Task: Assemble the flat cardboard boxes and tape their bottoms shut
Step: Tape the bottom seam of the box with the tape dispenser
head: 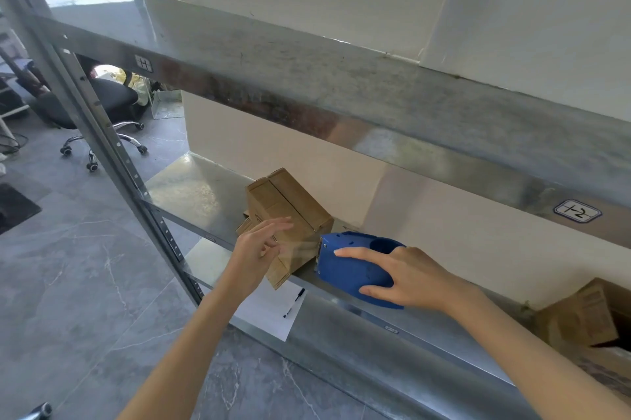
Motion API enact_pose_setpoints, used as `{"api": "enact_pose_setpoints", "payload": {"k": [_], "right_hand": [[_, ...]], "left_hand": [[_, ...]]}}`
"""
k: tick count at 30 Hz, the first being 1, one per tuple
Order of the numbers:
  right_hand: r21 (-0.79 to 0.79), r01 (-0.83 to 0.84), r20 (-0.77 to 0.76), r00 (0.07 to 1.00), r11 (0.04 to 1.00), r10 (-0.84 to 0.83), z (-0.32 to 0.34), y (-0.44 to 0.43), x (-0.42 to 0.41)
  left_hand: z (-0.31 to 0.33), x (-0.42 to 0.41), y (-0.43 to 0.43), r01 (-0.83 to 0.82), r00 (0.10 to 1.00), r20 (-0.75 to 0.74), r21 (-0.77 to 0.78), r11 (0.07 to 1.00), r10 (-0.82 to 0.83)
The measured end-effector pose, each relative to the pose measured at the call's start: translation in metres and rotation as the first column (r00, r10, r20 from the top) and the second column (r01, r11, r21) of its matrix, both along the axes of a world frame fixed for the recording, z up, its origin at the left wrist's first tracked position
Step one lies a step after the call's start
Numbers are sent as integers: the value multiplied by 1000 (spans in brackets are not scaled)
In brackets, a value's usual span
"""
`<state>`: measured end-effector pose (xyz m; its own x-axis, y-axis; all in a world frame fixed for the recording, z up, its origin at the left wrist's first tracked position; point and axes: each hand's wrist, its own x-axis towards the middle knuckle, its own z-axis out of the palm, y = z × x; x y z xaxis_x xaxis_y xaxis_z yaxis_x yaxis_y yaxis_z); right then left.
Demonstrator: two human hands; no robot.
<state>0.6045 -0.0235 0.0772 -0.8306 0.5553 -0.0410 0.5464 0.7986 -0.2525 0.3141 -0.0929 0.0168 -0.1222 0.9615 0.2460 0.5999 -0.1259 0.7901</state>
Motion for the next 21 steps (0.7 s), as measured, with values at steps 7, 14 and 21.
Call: {"api": "enact_pose_setpoints", "payload": {"k": [7, 14, 21], "right_hand": [[3, 35, 16, 999, 999, -35, -9, 3, -5], [59, 63, 101, 992, 996, -69, -14, 6, -9], [118, 42, 125, 991, 992, -57, -11, 11, -10]], "left_hand": [[-18, -5, 8, 10, 999, -43, 117, 993, -5], [-39, -8, 12, 57, 983, -183, 148, 987, -29], [-36, -20, 23, 82, 888, -455, 298, 951, 66]]}}
